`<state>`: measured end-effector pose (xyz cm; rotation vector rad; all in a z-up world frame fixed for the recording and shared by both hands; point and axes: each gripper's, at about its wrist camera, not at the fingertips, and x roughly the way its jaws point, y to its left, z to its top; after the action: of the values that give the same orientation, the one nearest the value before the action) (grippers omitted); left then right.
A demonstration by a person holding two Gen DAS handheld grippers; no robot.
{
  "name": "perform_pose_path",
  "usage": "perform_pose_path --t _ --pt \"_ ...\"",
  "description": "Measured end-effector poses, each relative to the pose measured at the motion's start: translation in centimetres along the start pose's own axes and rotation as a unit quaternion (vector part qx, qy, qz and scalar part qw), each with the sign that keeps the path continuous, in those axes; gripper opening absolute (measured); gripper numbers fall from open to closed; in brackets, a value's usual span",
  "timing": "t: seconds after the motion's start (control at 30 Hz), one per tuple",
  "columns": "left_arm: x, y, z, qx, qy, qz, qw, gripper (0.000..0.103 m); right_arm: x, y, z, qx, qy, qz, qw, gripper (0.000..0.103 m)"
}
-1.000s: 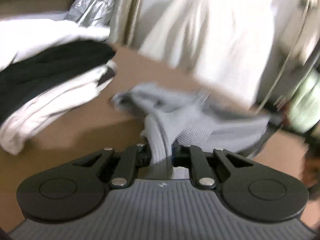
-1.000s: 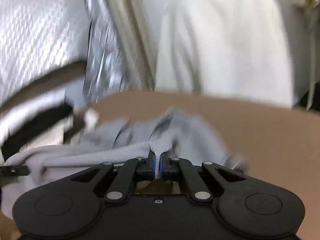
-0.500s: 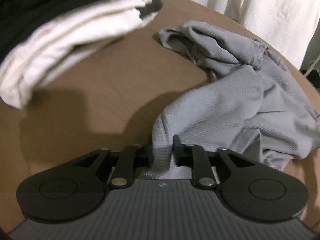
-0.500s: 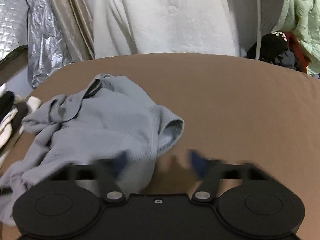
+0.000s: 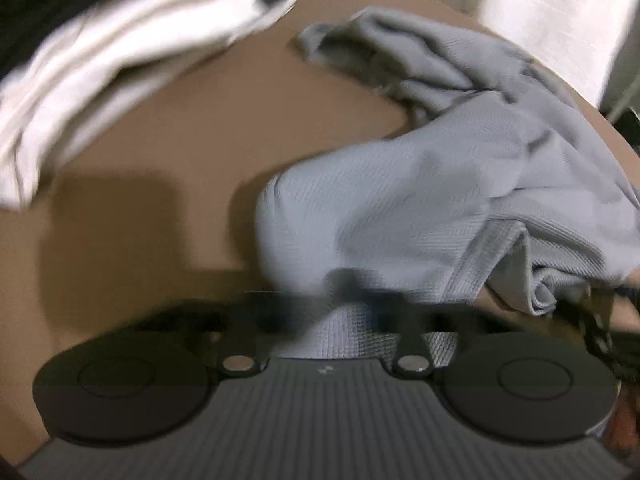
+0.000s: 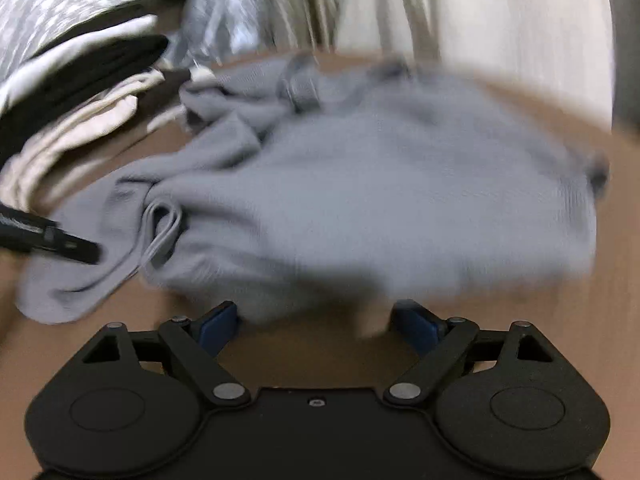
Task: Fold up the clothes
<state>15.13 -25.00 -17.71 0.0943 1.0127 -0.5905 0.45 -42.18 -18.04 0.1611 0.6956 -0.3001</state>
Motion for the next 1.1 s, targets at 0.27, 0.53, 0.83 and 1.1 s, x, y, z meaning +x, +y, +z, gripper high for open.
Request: perform_pose_path --t 0.27,0.53,0.83,1.1 --pt "-7.4 -0.9 -0.6 0.039 -0.115 0.045 0.9916 0.003 -9.1 -1.1 3.3 -0.034 -0.017 -0.012 0.999 0.016" --pt "-13.5 0.9 -3.8 0.032 -0.103 0.138 0.9845 0.004 -18.5 -4.3 0.5 -0.005 0.117 0.113 0.987 0.036" --pt "-10.4 2.8 -5.2 0.012 -0.053 0.210 0.9763 0.006 -15.5 -8.4 0.2 0.070 0.140 0.090 0.984 0.062" --pt "-12.8 2.9 -4.8 -0.009 -0.140 0.338 0.9305 0.004 -10.6 -15.0 2.7 0.093 0.141 0.063 0.984 0.063"
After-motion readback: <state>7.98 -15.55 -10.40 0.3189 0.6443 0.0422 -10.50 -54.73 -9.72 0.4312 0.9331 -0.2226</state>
